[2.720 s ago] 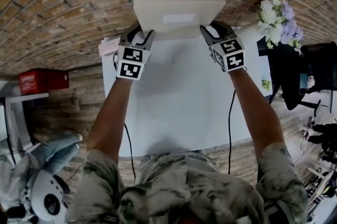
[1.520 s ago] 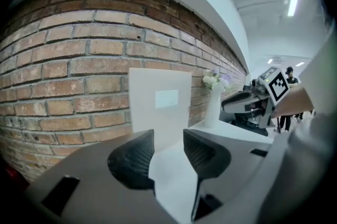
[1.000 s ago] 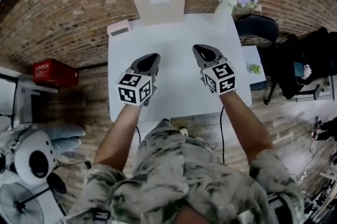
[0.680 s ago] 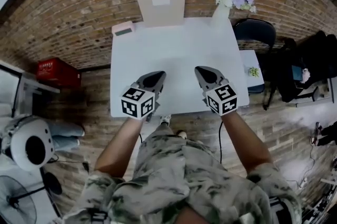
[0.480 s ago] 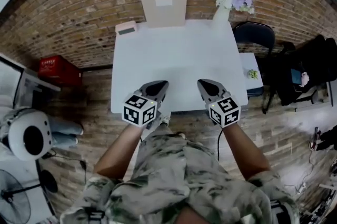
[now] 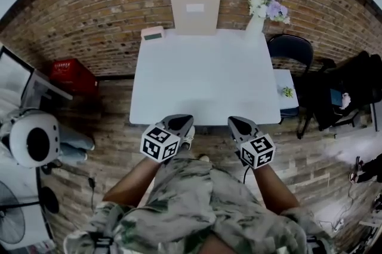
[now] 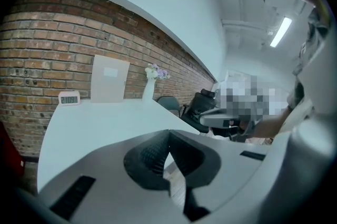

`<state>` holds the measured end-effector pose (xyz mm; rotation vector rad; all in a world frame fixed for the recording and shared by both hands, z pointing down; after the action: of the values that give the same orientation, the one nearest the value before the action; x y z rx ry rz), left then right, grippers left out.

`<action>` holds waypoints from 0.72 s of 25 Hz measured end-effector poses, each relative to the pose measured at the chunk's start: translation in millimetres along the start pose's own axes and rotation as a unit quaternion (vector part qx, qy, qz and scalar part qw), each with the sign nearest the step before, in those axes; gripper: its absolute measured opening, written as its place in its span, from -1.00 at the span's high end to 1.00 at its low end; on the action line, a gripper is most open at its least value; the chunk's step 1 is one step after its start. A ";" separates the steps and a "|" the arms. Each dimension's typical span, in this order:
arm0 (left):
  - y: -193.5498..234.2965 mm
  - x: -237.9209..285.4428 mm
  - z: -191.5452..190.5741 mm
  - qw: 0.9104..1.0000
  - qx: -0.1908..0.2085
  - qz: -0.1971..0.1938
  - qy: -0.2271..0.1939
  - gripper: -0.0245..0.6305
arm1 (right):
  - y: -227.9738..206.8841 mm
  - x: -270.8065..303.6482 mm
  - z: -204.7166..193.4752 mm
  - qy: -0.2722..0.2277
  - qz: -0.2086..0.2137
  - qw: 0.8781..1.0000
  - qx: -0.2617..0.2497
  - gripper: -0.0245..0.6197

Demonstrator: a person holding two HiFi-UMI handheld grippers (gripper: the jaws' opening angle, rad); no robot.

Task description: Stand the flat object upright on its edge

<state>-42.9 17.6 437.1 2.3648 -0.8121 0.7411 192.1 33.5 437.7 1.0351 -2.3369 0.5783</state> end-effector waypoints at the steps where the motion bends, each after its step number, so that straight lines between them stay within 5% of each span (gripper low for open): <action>1: -1.7 -0.7 -3.2 1.000 -0.001 -0.001 0.004 0.85 | 1.4 -2.9 -2.8 0.002 0.000 1.000 0.001 0.86; 18: -15.2 -7.3 -39.4 1.000 -0.006 0.010 0.025 0.85 | 29.8 2.2 -29.6 0.018 0.034 0.999 0.005 0.86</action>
<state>-50.3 55.4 455.9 2.3211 -0.8177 0.7980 176.3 67.4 457.0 0.9449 -2.3476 0.6297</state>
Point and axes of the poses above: the fingertips, and each gripper's own axes: x forward along the fingers, y to its left, z out of its top, the point moved 8 cm from there along -x, backward along the fingers, and after that the axes turned 15 degrees about y, right-handed, at the moved point
